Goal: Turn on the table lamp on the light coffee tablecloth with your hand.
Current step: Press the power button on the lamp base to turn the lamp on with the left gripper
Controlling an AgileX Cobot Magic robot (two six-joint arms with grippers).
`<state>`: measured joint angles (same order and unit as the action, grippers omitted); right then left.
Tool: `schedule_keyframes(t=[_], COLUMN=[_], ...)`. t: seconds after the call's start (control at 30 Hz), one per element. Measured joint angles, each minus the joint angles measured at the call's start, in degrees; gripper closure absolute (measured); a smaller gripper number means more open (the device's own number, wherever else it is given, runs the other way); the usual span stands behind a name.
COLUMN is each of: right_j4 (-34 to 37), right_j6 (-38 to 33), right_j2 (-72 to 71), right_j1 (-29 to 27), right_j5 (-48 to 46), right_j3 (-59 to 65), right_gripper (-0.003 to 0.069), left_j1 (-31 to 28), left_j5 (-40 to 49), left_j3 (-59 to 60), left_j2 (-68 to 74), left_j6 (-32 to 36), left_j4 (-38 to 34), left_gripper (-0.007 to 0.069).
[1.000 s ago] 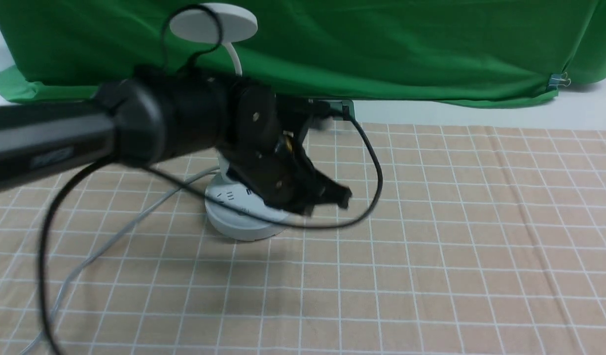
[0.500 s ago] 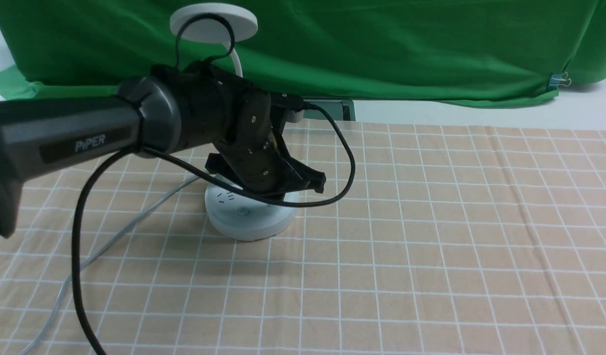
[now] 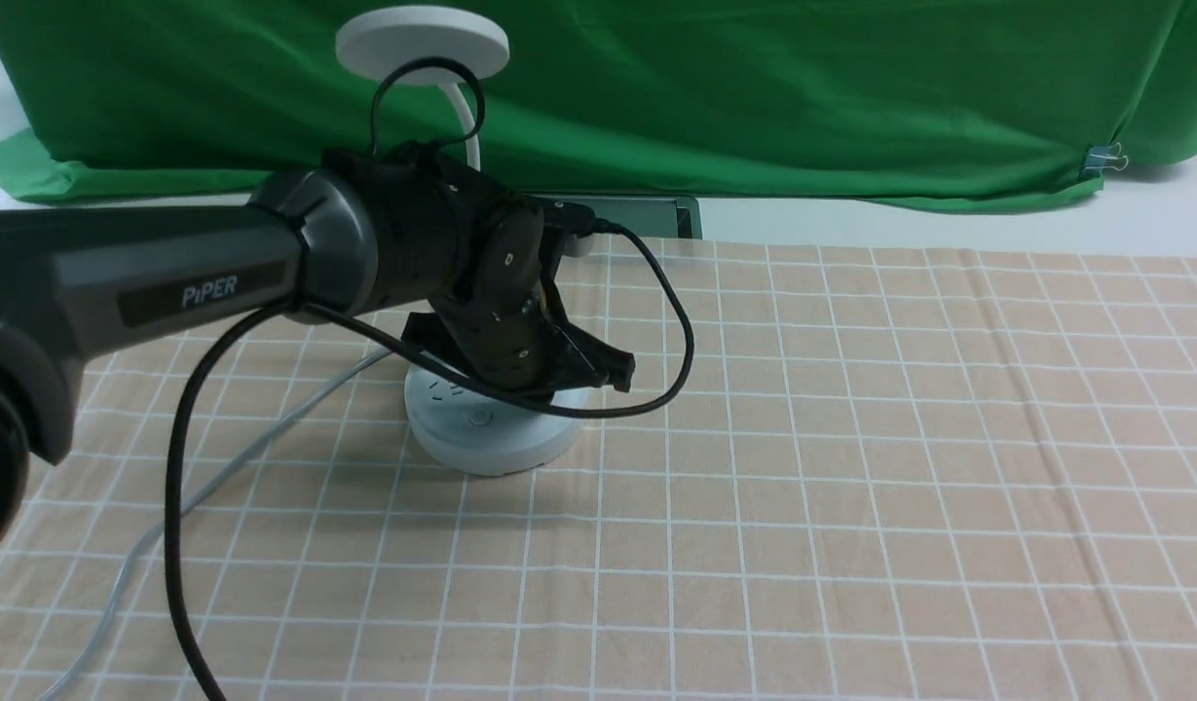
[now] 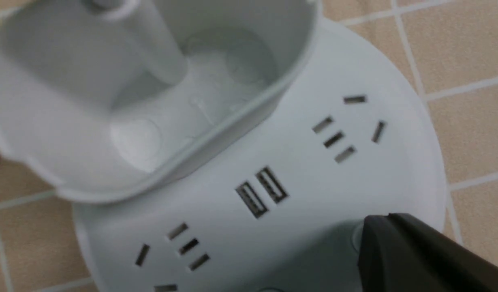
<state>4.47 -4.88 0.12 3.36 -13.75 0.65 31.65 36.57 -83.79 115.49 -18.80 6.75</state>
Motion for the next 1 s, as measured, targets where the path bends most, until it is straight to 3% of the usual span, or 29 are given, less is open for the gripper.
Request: schedule_keyframes(t=[0.6, 1.0], right_j4=[0.00, 0.00], right_j6=[0.00, 0.00], right_j2=[0.00, 0.00], right_j1=[0.00, 0.00], right_j5=[0.00, 0.00], right_j3=[0.00, 0.00], right_gripper=[0.0419, 0.0421], left_j1=[0.00, 0.00], left_j5=[-2.06, 1.50], left_j3=[-0.28, -0.99], left_j2=[0.89, 1.84], left_j6=[-1.17, -1.05], left_j4=[-0.15, -2.14], left_gripper=[0.0625, 0.0625])
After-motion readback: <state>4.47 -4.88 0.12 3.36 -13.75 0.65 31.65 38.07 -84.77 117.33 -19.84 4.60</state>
